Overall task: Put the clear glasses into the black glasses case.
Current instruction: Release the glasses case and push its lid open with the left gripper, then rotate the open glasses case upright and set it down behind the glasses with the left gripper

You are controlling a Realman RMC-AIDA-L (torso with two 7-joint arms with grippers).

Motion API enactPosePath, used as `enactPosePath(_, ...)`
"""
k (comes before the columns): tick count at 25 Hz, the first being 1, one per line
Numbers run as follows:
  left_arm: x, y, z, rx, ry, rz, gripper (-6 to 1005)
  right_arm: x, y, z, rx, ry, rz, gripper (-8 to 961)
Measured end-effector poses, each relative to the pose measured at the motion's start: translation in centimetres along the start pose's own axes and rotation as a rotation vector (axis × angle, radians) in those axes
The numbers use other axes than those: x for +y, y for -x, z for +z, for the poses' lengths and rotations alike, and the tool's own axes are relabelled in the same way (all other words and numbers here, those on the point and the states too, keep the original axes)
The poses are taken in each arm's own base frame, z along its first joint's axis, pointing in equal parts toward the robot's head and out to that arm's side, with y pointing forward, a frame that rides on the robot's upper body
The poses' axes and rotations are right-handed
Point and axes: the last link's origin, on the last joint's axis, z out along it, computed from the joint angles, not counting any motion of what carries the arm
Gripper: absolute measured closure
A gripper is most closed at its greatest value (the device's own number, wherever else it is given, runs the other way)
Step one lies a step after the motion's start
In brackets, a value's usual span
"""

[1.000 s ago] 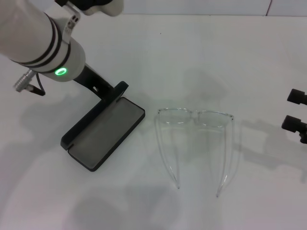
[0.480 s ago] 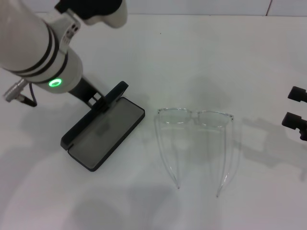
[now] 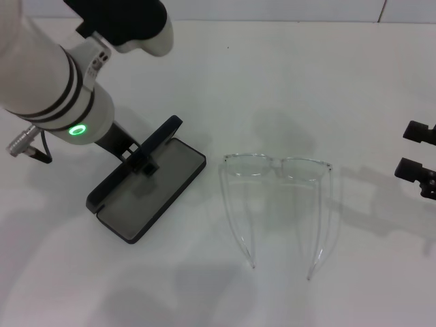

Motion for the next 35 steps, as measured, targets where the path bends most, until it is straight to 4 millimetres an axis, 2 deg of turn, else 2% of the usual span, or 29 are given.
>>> enactPosePath(2, -0.2, 0.1, 0.7, -0.014, 0.005, 0.001, 396, 0.0, 0.0, 0.0, 0.0, -0.001, 0.001, 230)
enactPosePath(9, -0.9, -0.3, 2.3, -0.029, 0.001, -0.01, 460, 0.1, -0.2, -0.2, -0.001, -0.006, 0.009, 230)
enactPosePath(21, -0.8, -0.1, 2.7, -0.07, 0.006, 0.007, 571, 0.2, -0.4, -0.3, -0.009, -0.011, 0.021, 230)
enactPosePath(27, -0.6, -0.3, 2.6, -0.066, 0.006, 0.019, 754, 0.3, -0.4, -0.3, -0.011, -0.01, 0.025, 230)
enactPosePath(31, -0.5, -0.5, 2.4, -0.06, 0.001, 0.04, 782, 0.3, -0.5, -0.3, -0.014, -0.012, 0.031, 230)
enactPosePath(35, -0.5, -1.3, 1.4, -0.014, -0.015, 0.078, 789, 0.3, -0.5, -0.6, -0.024, -0.029, 0.033, 230)
